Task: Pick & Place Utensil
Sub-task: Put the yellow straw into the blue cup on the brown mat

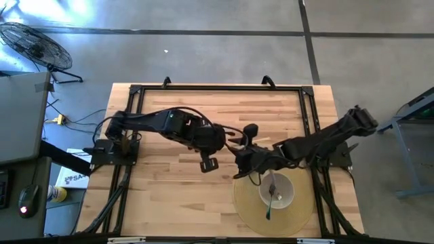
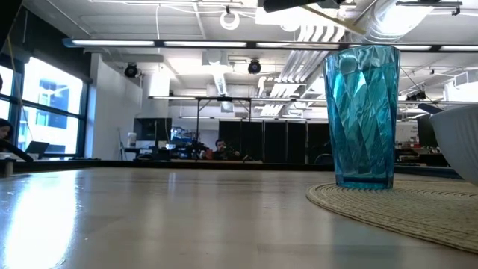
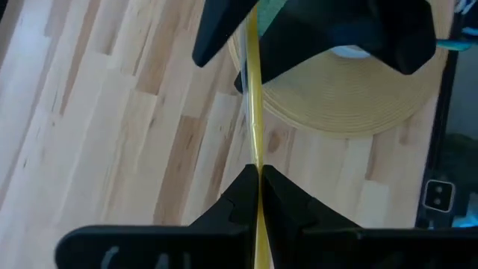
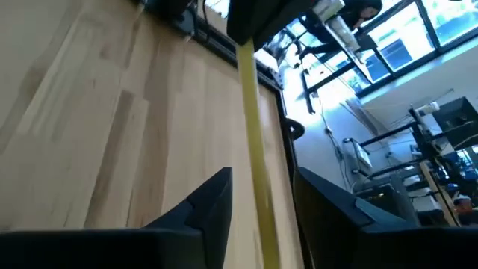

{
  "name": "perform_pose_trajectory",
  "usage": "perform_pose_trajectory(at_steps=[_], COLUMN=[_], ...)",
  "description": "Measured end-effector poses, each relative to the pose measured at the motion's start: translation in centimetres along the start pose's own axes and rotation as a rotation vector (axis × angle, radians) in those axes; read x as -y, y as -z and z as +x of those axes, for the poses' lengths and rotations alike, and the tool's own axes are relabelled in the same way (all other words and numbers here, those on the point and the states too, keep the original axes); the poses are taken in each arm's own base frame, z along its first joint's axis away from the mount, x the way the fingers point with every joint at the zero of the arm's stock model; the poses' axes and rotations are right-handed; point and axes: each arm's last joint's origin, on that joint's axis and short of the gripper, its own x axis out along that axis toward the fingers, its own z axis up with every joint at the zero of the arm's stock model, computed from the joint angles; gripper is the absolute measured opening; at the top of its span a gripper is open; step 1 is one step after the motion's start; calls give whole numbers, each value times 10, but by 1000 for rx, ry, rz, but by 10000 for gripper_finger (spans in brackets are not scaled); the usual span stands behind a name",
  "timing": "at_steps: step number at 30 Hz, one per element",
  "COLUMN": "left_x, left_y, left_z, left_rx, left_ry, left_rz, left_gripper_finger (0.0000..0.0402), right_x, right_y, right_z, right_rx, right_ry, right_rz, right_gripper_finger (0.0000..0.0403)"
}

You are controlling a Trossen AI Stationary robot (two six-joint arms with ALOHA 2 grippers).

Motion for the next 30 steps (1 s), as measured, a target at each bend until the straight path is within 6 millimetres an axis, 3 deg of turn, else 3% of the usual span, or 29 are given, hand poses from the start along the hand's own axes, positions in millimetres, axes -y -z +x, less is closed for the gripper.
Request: perform_pose_trajectory(at_steps=[6,16,18,23,30], left_x=[0,0,-1,-1,-15], left_y=[1,1,1,0,9], left_z=[2,2,2,-7,-46], left_rx=[-5,-7,-11,5,67], left_ry=[-11,-16,-17,-1,-62], left_rz=[-2,6,21,57,56], left_gripper_finger=[11,16,25,74,186], right_x=[-4,-6,-6,-8,-9], right_y=[2,-1,-1,-3,-11], right_z=[3,0,0,-2,-24], right_rx=[-27,0,4,15,67], right_ry=[33,3,-2,-1,21], right_rz=[-16,70,85,138,192], right_gripper_finger=[111,11,7,14,6])
